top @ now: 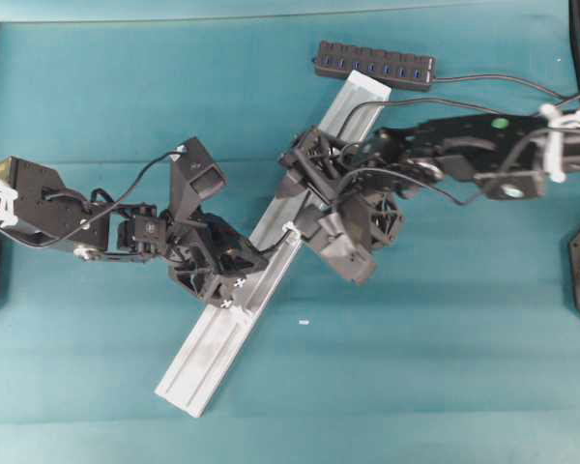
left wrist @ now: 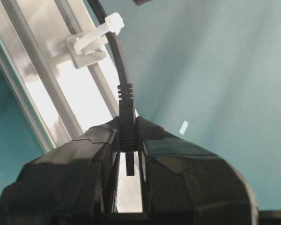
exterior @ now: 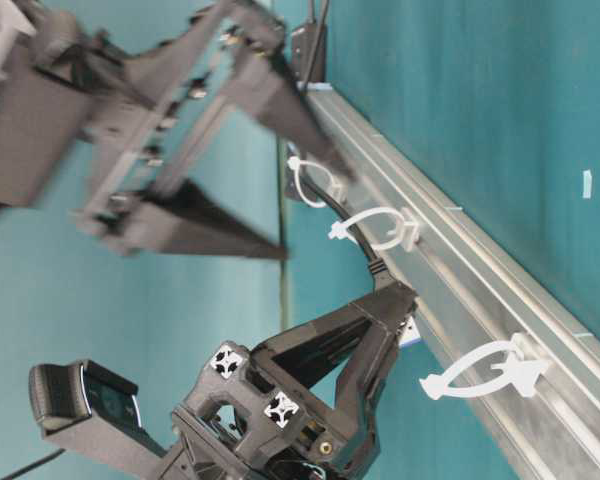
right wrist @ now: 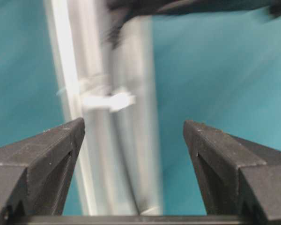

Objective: Pass the USB cable through three rings with both arms.

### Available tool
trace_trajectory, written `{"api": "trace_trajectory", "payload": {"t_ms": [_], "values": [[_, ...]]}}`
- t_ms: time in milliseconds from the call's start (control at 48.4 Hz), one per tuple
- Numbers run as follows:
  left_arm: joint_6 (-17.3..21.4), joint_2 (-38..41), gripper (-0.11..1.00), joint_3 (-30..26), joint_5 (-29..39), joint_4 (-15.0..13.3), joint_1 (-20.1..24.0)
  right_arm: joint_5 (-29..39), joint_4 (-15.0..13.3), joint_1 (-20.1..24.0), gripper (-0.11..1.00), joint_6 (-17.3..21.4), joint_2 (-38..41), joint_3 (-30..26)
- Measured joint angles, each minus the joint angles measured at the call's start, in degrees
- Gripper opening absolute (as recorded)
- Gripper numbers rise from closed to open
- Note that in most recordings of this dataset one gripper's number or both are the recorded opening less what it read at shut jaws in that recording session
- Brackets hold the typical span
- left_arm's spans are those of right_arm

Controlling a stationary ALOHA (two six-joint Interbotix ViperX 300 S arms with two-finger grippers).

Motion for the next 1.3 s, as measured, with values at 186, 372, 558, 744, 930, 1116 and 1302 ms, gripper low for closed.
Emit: {"api": "trace_trajectory", "payload": {"t_ms": [186,372,558,744,930,1116,1302], "values": [[-0.26,0.0,0.11,0.09,0.0,0.0,-0.18,-1.85,1.05,1.85,0.9,3.78,-0.88,1.49],[-2.64,-0.79,0.11,0.0,0.0,0.0,-0.97,3.08,1.14,3.78,0.89,9.49,-0.18,0.09],[-3.69,-0.79,0.11,0.09,0.0,0.0,-1.14,5.98,1.14,5.01,0.89,10.02,1.67,-2.11],[-3.87,-0.88,0.11,0.26,0.0,0.0,-1.41,6.33,0.97,5.1,0.89,10.02,4.75,-4.66],[-3.87,-1.14,0.11,0.53,-0.09,0.0,-1.93,7.21,0.88,5.1,0.88,10.02,7.29,-7.03],[-3.96,-1.41,0.11,0.97,-0.09,0.0,-2.64,7.47,0.88,5.01,0.84,10.11,7.73,-7.38],[-3.96,-1.41,0.11,1.05,-0.18,0.0,-2.72,7.65,0.88,4.92,0.84,10.11,7.56,-6.68]]}}
